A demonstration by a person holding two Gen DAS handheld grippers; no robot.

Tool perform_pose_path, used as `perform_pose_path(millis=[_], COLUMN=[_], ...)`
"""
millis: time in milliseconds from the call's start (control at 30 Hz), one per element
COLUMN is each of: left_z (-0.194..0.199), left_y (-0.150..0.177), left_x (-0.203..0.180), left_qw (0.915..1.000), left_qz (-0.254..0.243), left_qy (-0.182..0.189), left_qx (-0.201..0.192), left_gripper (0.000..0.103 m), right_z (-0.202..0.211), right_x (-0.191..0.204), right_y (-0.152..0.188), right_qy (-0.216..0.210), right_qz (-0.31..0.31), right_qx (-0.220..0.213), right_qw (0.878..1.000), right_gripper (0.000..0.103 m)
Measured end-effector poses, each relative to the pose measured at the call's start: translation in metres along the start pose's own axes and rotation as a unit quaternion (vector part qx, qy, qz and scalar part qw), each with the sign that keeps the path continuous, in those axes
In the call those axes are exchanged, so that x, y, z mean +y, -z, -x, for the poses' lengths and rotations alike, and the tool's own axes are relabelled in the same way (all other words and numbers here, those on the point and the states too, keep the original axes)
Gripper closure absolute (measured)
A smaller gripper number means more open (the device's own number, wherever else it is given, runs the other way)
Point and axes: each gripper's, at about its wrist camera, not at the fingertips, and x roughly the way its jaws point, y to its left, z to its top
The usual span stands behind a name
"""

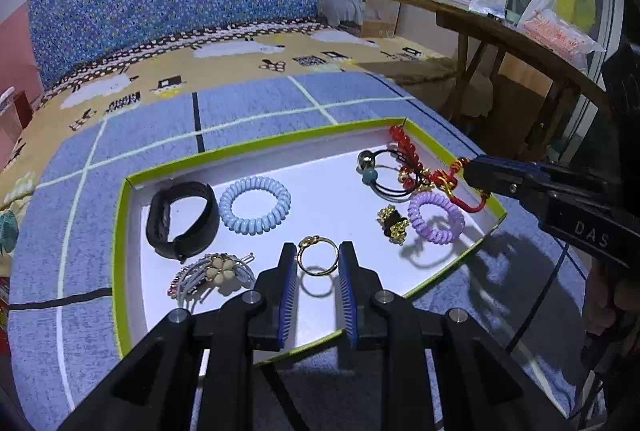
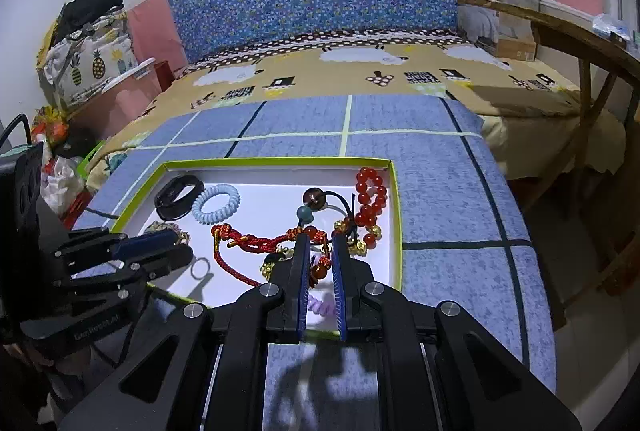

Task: Organize jewelry
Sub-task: 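Carry the ring and red cord bracelet into the tray with both grippers, then open both grippers and withdraw them from the tray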

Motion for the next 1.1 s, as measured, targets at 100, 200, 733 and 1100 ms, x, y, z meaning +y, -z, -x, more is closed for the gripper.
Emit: perform_pose_path(millis=[100, 200, 733, 1100], left_z=[-0.005, -0.012, -0.017, -0.004], left_y=[0.001, 0.002, 0.000, 0.004], left_x=[0.000, 0.000, 0.004, 0.003], left_qw=[1.0000, 0.9998, 0.9995, 0.9998], left_qz=[-0.002, -0.003, 0.006, 0.008], left_qy=[0.002, 0.000, 0.004, 0.010], left_qx=[0.009, 0.021, 0.030, 0.018], left_gripper=[0.081, 0.081, 0.079, 0.073], right_z=[-0.006, -0.011, -0.030, -0.034], right_x=[0.001, 0.000, 0.002, 0.002], right_y=[0.001, 0.001, 0.007, 0.015], right_qy=[-0.002, -0.003, -0.007, -0.003], right_qz=[0.001, 0.002, 0.009, 0.013], right_qx=[0.006, 0.010, 0.043, 0.067], right_qw=[1.000, 1.000, 0.999, 0.998], right_gripper=[0.092, 0.092, 0.092, 0.090])
